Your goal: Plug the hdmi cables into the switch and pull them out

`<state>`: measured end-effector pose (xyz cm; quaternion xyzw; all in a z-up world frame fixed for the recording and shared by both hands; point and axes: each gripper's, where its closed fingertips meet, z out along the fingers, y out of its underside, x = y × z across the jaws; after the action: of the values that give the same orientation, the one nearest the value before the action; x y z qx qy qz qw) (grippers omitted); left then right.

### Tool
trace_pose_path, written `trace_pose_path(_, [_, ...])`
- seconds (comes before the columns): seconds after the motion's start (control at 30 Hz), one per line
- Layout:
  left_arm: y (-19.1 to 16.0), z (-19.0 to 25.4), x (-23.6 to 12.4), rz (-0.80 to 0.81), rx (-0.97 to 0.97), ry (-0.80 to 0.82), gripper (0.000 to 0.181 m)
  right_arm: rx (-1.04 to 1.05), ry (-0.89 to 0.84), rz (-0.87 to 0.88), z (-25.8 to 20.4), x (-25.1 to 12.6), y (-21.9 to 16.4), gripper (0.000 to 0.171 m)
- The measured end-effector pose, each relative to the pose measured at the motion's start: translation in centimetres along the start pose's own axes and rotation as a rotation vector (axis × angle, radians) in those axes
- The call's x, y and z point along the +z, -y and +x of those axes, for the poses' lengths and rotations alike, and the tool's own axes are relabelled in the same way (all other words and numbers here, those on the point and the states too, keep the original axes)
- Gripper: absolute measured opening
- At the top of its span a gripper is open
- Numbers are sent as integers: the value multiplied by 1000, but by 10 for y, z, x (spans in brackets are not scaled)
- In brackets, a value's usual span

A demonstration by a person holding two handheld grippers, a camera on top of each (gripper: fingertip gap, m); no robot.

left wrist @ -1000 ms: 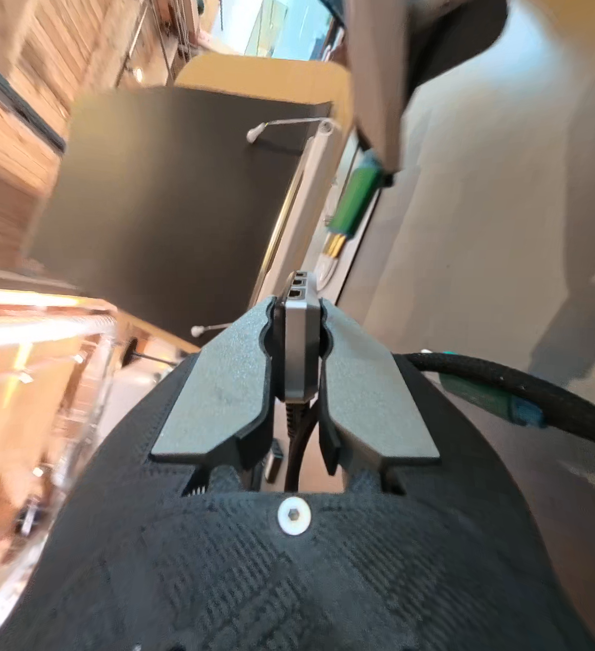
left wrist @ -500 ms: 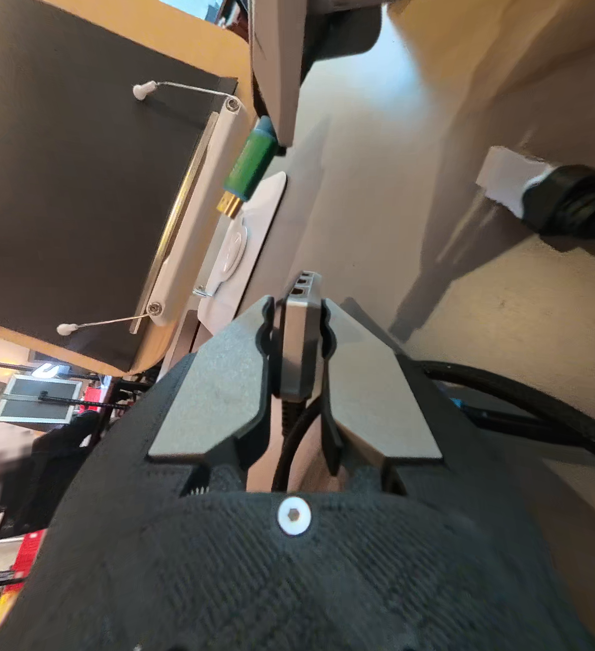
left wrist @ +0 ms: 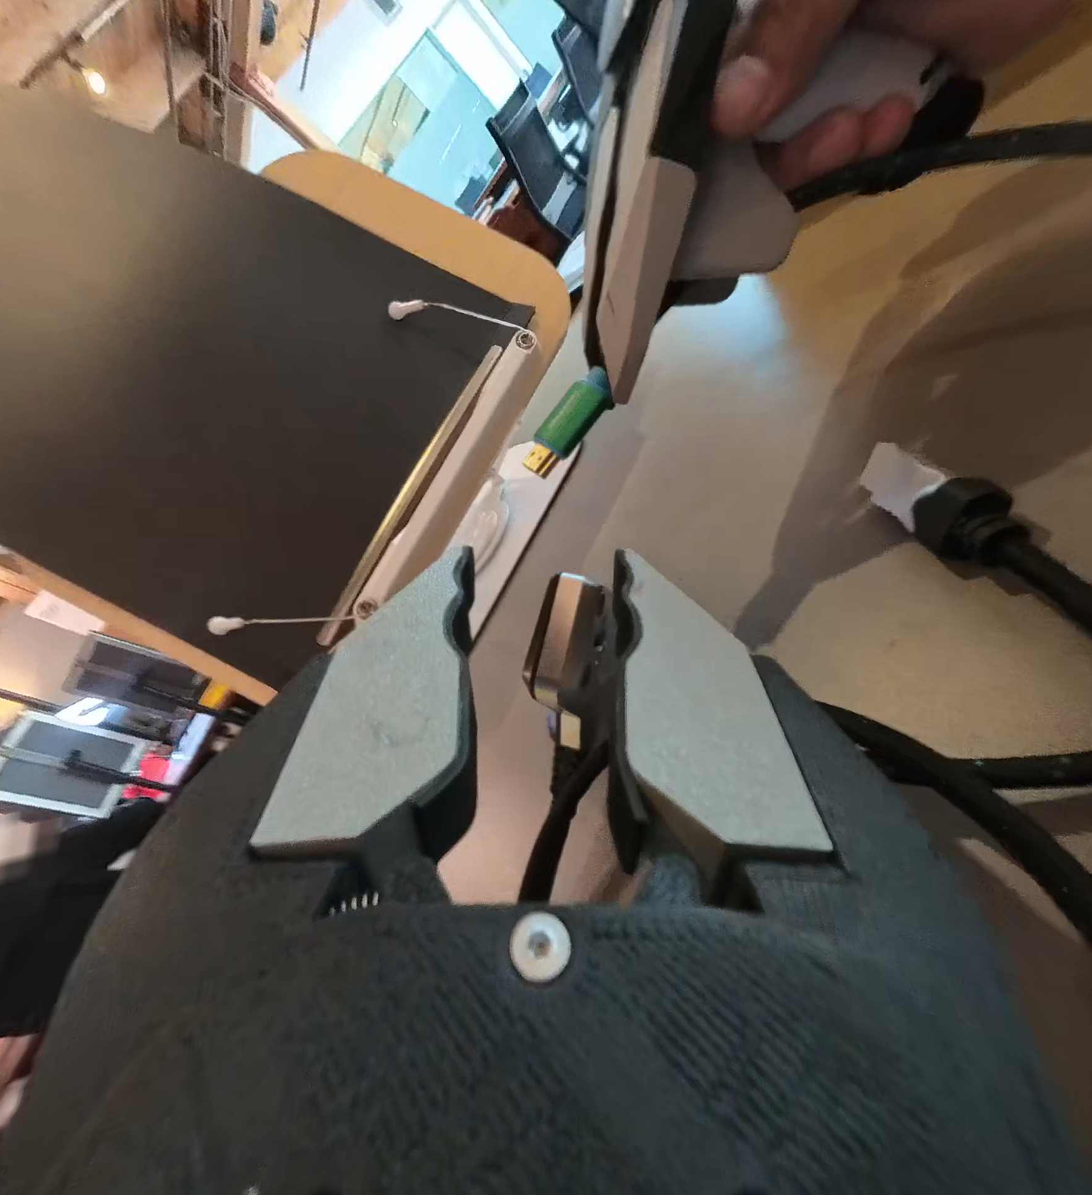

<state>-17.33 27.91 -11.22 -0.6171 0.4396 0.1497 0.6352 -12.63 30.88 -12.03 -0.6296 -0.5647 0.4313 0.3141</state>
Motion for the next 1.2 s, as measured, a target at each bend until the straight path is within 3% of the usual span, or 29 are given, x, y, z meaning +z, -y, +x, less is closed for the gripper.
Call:
trace_pose_path(0.27, [16,11,-3,-2,196,50,40,38,247,-26,-39,3,-4,8])
trace_pose_path(0.4, [21,24,-1,27,239,19,21,43,385,-64,-64,6,-9,8])
trace_pose_path(0.6, [25,31,-6,38,231,-70,13,34,427,-93,-71,5,-14,8])
trace_pose_path(0.77, [18,36,-3,-31,180,-131,12,-110,314,-110,-64,4,-15,12])
trace_pose_path(0.87, [13,36,-3,-62,94,-180,12,-381,180,-62,-66,-4,-8,23])
trace_pose_path(1.03, [21,39,-8,-47,-93,-280,12,-795,-68,-27,-73,-1,-1,18])
trace_pose_path(1.2, [28,49,-9,-23,-157,-359,12,-843,-102,-106,-69,9,-13,12])
